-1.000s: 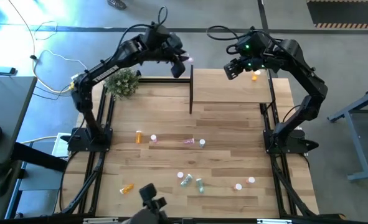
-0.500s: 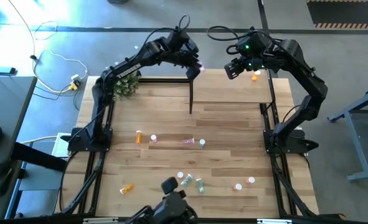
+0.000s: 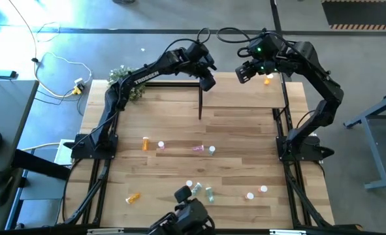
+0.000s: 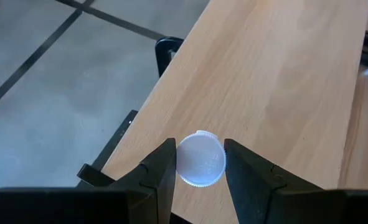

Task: Pick and place medicine bottles onto shelf by color
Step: Put the top pink pill bottle on the shelf

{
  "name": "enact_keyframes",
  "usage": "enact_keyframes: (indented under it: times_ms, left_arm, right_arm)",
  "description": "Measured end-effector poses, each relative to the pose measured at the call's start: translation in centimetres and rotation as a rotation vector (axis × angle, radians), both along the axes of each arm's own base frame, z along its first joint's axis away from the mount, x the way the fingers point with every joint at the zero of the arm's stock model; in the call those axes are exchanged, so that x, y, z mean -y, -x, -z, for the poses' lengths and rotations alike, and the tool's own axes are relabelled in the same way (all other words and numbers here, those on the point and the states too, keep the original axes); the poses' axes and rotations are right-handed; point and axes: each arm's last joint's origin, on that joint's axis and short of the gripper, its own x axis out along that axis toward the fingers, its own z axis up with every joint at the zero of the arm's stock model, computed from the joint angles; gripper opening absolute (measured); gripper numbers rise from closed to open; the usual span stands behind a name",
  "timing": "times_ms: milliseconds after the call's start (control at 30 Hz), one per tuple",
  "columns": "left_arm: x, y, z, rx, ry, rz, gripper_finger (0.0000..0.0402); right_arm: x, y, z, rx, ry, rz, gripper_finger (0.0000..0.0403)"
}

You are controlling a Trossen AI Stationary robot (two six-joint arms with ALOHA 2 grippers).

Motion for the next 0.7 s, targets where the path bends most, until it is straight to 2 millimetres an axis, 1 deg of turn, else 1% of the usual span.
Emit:
enact_keyframes:
  times_ms: [267, 367, 567, 700]
  left_arm:
    - [0.2, -0.1, 1.1, -0.065, 0.033, -0.005, 0.0113]
    - [0.4, -0.3, 1.2, -0.067, 0.035, 0.001, 0.0113]
    - [0.8, -0.7, 1.1, -0.063, 0.005, 0.038, 0.0113]
    - [0.5, -1.0, 1.8, -0.089, -0.021, 0.030, 0.0113]
  right_arm:
    - [0.0, 0.0, 0.0, -0.002, 0.007, 0.006, 0.0170]
    - [0.1, -0.1, 0.0, 0.004, 0.010, 0.006, 0.0170]
    - [0.6, -1.0, 0.6, -0.018, 0.000, 0.003, 0.0170]
    - [0.8, -1.5, 1.0, -0.040, -0.002, -0.009, 0.0170]
